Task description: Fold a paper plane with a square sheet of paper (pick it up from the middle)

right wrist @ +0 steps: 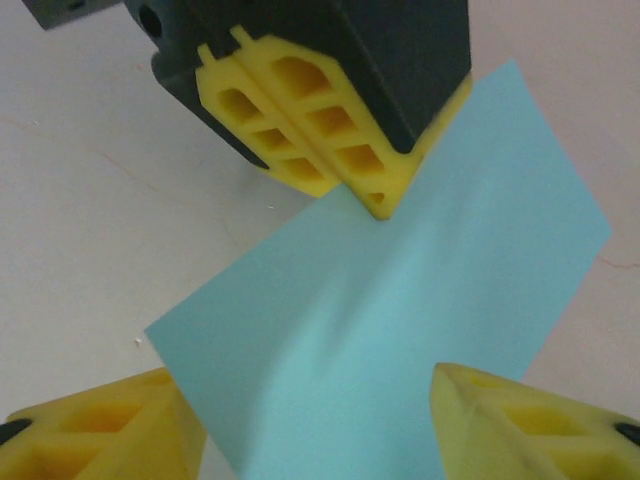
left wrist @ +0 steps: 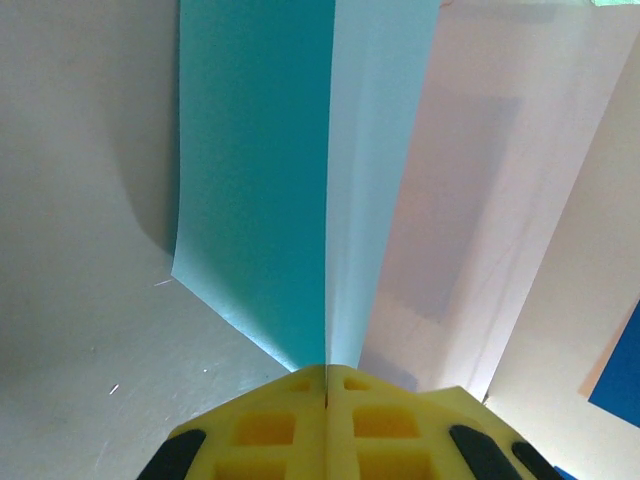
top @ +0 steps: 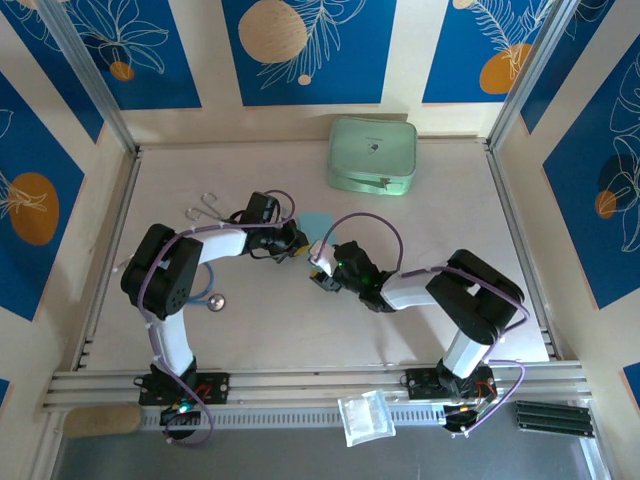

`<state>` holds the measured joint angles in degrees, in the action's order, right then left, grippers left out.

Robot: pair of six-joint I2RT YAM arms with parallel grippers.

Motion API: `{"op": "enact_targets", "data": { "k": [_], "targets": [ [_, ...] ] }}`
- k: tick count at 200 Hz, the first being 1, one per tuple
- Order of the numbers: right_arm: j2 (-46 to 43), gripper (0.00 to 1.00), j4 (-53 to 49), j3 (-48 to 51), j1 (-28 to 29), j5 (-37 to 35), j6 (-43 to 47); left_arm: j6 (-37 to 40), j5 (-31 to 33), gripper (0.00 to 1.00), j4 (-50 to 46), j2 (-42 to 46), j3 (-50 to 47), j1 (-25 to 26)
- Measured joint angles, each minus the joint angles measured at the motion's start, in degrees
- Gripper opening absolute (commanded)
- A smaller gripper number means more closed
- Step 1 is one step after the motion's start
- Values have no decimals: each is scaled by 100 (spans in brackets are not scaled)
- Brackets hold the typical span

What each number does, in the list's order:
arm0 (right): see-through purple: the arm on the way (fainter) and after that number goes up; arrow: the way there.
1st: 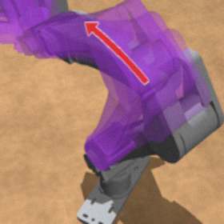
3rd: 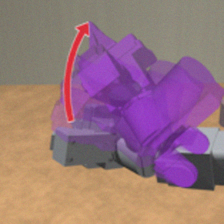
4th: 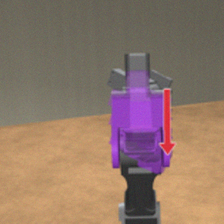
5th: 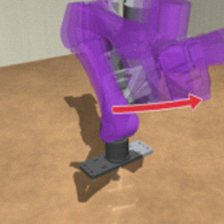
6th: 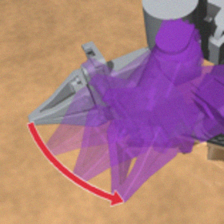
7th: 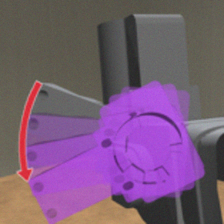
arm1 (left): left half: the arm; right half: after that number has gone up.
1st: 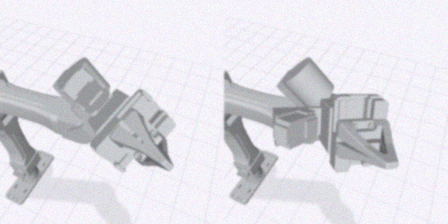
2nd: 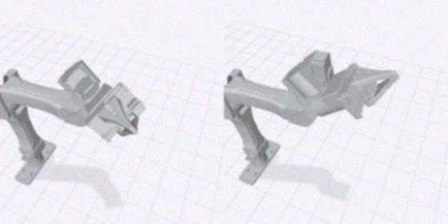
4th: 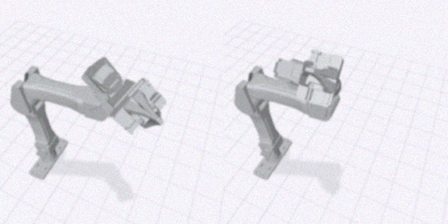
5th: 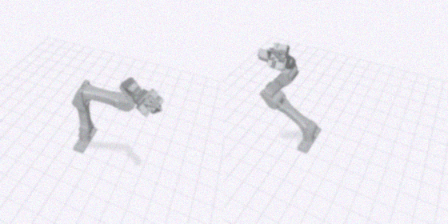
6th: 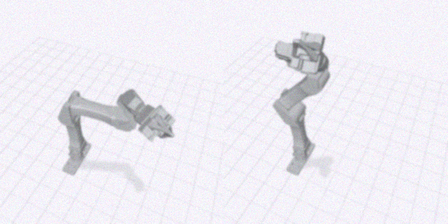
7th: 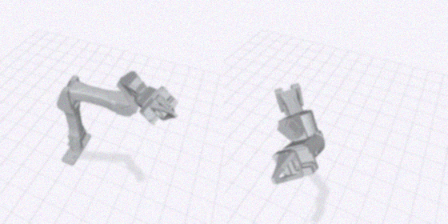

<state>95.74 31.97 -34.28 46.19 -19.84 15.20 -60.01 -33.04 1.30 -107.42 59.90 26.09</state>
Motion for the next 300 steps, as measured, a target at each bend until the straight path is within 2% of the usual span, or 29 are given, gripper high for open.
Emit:
{"op": "enact_targets", "data": {
  "k": [28,88,104,119,138,164,204,254,300],
  "targets": [
    [-140,51,79,35,0,-22,28,-15,0,3,2,0,0,0],
    [-160,28,122,33,0,55,-17,-20,2,7,2,0,-2,0],
    [-160,19,101,31,-2,146,-26,-44,4,11,35,9,-35,0],
    [-162,10,-15,7,-2,315,-79,-76,39,19,46,66,-122,0],
    [-173,4,-323,-101,-28,599,-203,-70,212,29,-7,284,-275,-11],
    [-181,3,-750,-341,-85,1040,-496,59,573,36,-184,717,-431,-138],
    [-186,1,-1410,-695,-157,1687,-1266,420,761,36,-214,1064,-481,-337],
    [-184,0,-1779,-815,-170,2361,-2295,793,551,27,-350,457,-15,-306],
    [-24,0,-1934,-927,-173,2833,-2815,1196,522,21,-901,-164,562,-149]
  ]
}}
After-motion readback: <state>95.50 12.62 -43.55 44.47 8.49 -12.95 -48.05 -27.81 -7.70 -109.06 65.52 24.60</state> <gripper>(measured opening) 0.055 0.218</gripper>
